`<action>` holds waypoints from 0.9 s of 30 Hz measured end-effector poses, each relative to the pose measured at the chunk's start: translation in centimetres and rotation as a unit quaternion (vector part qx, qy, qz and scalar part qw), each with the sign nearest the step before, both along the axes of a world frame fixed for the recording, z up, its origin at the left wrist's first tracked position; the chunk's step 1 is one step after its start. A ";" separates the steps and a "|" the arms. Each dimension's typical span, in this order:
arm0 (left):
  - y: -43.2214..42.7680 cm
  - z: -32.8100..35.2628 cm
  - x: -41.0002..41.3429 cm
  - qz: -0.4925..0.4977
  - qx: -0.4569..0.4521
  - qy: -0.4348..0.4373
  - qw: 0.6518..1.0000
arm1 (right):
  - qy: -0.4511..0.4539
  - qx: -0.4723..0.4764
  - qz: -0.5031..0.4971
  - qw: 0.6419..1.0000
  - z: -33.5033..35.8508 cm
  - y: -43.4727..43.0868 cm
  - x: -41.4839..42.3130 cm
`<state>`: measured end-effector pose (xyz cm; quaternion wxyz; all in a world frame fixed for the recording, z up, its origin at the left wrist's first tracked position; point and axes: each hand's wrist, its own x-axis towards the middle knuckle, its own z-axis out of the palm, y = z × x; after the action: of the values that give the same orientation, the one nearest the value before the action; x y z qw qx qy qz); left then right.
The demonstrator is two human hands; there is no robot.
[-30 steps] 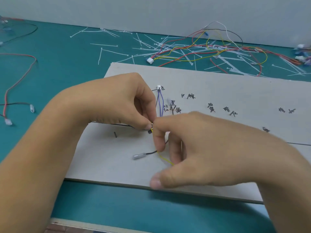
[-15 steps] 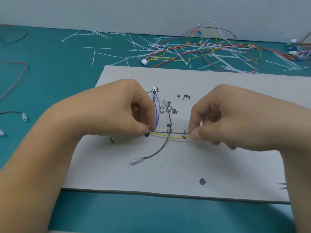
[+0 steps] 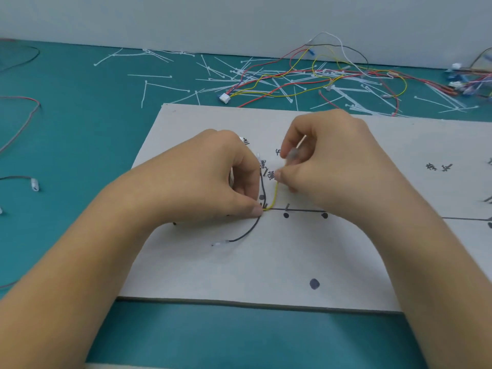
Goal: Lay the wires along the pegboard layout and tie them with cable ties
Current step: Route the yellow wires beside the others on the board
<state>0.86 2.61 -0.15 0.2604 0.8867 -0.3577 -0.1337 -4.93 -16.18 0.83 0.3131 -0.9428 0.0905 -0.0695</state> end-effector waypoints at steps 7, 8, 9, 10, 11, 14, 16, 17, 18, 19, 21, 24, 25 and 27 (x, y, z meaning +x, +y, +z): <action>0.1 -0.2 0.3 0.024 -0.024 0.007 0.999 | -0.044 0.107 0.023 0.993 -0.6 0.4 0.9; 0.1 -0.3 0.4 0.027 -0.024 0.011 0.999 | -0.043 0.114 0.026 0.992 -0.8 0.4 1.0; 0.1 -0.3 0.4 0.028 -0.022 0.013 0.999 | -0.044 0.115 0.028 0.992 -0.9 0.4 1.1; 0.1 -0.3 0.5 0.028 -0.018 0.013 0.999 | -0.045 0.114 0.030 0.992 -1.1 0.5 1.3; 0.1 -0.3 0.5 0.028 -0.015 0.011 0.999 | -0.044 0.111 0.032 0.992 -1.2 0.7 1.4; 0.1 -0.4 0.4 0.029 -0.015 0.006 0.999 | -0.043 0.086 0.036 0.995 -1.6 0.9 1.8; 0.1 -0.4 0.2 0.033 -0.007 0.004 0.999 | -0.042 0.080 0.032 0.995 -1.7 0.8 1.9; 0.1 -0.3 0.2 0.036 -0.002 0.007 0.999 | -0.041 0.083 0.029 0.995 -1.8 0.8 2.0; 0.2 -0.3 0.1 0.039 0.003 0.014 0.999 | -0.040 0.088 0.026 0.995 -1.9 0.7 2.1; 0.2 -0.2 0.0 0.042 0.007 0.023 0.999 | -0.037 0.091 0.024 0.995 -2.0 0.7 2.2; 0.2 -0.1 -0.1 0.043 0.018 0.033 0.998 | -0.031 0.087 0.020 0.995 -2.2 0.8 2.4; 0.2 0.0 -0.3 0.042 0.033 0.040 0.998 | -0.030 0.090 0.022 0.995 -2.4 1.0 2.5; 0.2 0.0 -0.3 0.045 0.037 0.044 0.997 | -0.032 0.098 0.021 0.994 -2.4 0.9 2.5; 0.2 0.1 -0.4 0.047 0.050 0.046 0.997 | -0.035 0.108 0.022 0.993 -2.4 0.8 2.6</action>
<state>0.45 2.82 -0.06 0.2383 0.9073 -0.2959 -0.1799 -2.37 -15.37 -1.58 0.4175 -0.9023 0.0660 -0.0852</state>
